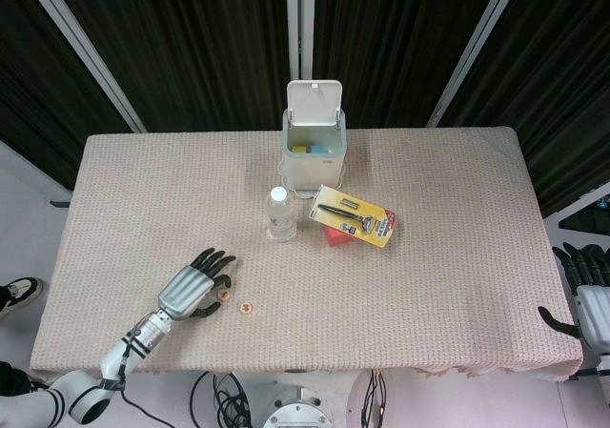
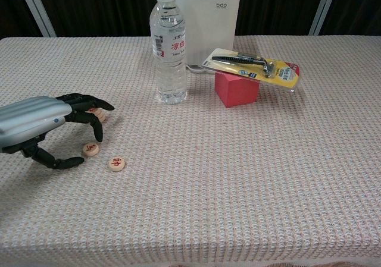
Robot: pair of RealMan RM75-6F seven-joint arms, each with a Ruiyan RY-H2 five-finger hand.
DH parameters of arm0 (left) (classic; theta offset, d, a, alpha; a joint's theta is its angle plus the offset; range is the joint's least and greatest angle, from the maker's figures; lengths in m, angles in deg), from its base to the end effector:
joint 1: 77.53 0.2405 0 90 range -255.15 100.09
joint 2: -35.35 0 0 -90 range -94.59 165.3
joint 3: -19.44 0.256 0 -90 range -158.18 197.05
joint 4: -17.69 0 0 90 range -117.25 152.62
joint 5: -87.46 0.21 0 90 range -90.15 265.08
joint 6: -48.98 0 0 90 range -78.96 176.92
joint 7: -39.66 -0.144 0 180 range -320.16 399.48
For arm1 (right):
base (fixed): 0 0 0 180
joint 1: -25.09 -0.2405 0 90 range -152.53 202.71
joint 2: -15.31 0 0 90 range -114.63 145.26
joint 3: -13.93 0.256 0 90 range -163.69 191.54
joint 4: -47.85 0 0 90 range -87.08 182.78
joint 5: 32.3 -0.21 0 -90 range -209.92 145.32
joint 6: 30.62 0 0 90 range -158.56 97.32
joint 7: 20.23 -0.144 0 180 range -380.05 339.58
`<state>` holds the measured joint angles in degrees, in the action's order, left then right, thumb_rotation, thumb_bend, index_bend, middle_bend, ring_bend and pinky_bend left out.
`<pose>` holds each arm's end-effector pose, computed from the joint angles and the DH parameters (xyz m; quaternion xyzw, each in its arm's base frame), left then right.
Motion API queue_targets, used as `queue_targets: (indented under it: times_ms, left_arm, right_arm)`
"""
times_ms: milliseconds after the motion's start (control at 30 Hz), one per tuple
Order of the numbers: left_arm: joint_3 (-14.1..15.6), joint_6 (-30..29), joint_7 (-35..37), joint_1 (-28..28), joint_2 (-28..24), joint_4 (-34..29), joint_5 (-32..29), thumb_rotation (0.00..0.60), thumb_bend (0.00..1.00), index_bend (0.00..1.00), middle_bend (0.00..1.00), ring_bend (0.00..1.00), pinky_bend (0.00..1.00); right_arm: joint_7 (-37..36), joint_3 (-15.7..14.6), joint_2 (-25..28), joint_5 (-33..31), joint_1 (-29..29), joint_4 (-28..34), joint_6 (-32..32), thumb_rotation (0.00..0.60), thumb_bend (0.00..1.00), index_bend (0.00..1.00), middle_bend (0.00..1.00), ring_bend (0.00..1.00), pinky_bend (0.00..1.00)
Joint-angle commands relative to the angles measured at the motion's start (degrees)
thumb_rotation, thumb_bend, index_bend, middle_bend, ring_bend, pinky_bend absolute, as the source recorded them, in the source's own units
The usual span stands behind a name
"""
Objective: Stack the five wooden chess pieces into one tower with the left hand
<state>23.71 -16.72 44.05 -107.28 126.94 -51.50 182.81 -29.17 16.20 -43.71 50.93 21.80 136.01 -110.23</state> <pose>-0.2337 0.2617 -0.0339 -0.7905 -0.3414 -0.3873 0.3295 -0.3493 -0.1702 0.1880 0.5824 -0.4342 0.3425 0.5958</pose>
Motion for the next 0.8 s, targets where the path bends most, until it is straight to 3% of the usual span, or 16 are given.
queue_targets:
  times_ms: [33,267,800]
  left_arm:
    - [0.03,-0.43,0.33,0.06,0.31,0.43,0.1,0.6,0.29,0.42,0.05,0.0,0.0]
    - [0.08,-1.21,0.96,0.04,1.04,1.45,0.38,0.6,0.29,0.48,0.05,0.0,0.0]
    - [-1.02,-3.6,0.57,-0.03,-0.03,-0.31,0.37,0.6,0.29,0.51,0.06,0.0,0.0]
  right_arm:
    - [0.06,0.01,0.03,-0.07,0.02,0.03,0.01,0.6,0.18,0.0,0.0,0.0,0.0]
    - [0.32,0.02,0.07,-0.02,-0.03,0.28,0.02,0.6,0.18,0.0,0.0,0.0,0.0]
    - [0.16,0.02,0.14,-0.04,0.07,0.11,-0.06,0.6,0.18,0.0,0.0,0.0,0.0]
